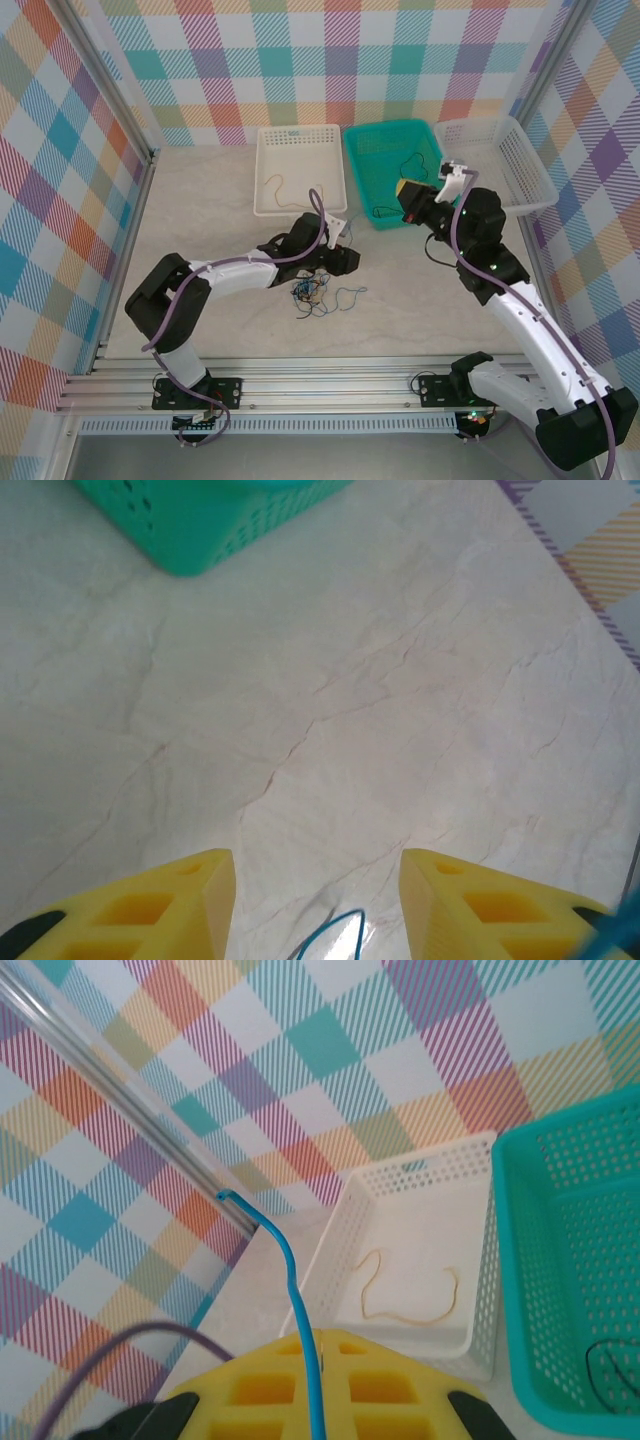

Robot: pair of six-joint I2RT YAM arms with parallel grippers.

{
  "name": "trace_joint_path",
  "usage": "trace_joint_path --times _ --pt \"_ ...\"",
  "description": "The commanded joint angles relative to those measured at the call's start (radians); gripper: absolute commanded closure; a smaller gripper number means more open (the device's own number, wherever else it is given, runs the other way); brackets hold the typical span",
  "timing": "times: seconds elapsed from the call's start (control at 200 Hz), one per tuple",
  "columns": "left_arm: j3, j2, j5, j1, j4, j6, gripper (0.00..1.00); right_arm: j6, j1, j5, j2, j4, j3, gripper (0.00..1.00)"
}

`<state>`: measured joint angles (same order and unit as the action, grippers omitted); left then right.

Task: Untangle the cables

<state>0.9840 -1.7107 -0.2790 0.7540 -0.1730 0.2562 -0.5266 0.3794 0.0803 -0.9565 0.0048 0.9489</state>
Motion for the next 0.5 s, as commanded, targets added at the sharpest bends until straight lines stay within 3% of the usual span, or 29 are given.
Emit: trace_joint_path --times 0.0,0.495 --pt "-0.034 -0.007 0.003 -0.009 -0.026 0.044 0.49 0.033 -0.027 -0.081 0.002 0.048 0.070 1.00" --pt "-0.204 0.011 0.119 -0.012 -0.045 0.069 0.37 0.100 -0.235 -0.158 -0.115 -0.001 0.359 1.00"
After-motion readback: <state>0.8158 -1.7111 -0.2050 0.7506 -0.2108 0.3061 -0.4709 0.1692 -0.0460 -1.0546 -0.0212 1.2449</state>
